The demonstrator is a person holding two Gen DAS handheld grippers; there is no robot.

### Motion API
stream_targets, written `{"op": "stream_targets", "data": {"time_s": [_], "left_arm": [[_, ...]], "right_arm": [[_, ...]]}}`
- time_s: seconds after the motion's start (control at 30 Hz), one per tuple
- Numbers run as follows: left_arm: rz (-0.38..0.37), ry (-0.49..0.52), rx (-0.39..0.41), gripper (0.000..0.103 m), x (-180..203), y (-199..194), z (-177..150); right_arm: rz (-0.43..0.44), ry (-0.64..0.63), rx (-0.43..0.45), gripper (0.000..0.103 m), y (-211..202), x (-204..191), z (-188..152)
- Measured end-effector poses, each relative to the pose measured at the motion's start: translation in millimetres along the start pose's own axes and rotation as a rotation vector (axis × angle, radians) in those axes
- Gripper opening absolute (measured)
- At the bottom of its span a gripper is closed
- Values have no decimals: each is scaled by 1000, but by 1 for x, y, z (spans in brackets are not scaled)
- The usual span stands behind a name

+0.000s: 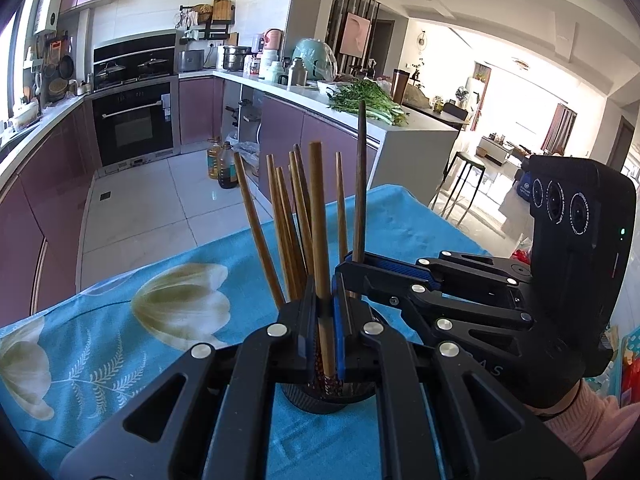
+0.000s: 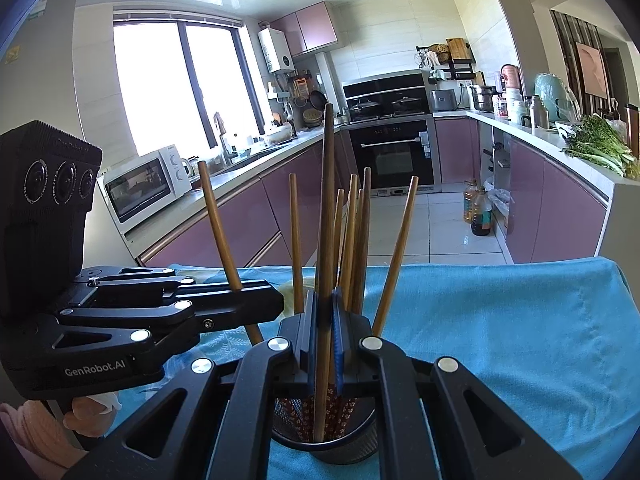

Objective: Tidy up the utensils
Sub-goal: 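Lower both held chopsticks into the mesh cup among the others, then open both tools to release the chopsticks and pull back from the cup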

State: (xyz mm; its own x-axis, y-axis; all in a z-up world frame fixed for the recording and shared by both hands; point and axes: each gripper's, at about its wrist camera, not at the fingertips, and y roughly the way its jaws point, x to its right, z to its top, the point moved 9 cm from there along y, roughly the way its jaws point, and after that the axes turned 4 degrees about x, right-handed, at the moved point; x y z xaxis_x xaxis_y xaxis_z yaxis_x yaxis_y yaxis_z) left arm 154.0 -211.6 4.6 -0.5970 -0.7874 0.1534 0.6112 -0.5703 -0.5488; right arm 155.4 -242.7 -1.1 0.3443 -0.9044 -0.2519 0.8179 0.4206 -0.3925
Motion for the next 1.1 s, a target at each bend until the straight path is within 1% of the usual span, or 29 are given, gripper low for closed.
{"op": "stream_targets", "data": {"time_s": [0.47,0.7,0.8,0.83,0.9,0.97,1.0,1.03,1.07,1.1], "left_arm": [[10,-46,-23,9,-14,15,-7],[4,-56,-30,13,-21,19,-15],[11,-65,-19,23,-24,16,-18],[13,-66,-11,28,-25,14,-19],[28,-68,8,35,-27,8,-21],[55,-67,37,42,-32,-1,-24],[73,-71,52,49,-35,-6,-25],[105,-73,72,60,-39,-13,-25],[138,-69,90,66,-42,-19,-25],[180,-66,118,78,-47,-28,-25]], "right_arm": [[-11,40,-10,7,6,9,-3],[-14,45,-16,9,8,8,-5],[-11,46,-17,9,5,7,-6],[-11,43,-17,9,4,6,-7],[-7,38,-15,15,1,4,-9],[-6,32,-13,30,-3,2,-11],[-8,26,-11,33,-6,1,-13],[-10,20,-8,38,-8,1,-14],[-15,11,1,46,-12,-2,-14],[-20,4,10,52,-15,-4,-15]]}}
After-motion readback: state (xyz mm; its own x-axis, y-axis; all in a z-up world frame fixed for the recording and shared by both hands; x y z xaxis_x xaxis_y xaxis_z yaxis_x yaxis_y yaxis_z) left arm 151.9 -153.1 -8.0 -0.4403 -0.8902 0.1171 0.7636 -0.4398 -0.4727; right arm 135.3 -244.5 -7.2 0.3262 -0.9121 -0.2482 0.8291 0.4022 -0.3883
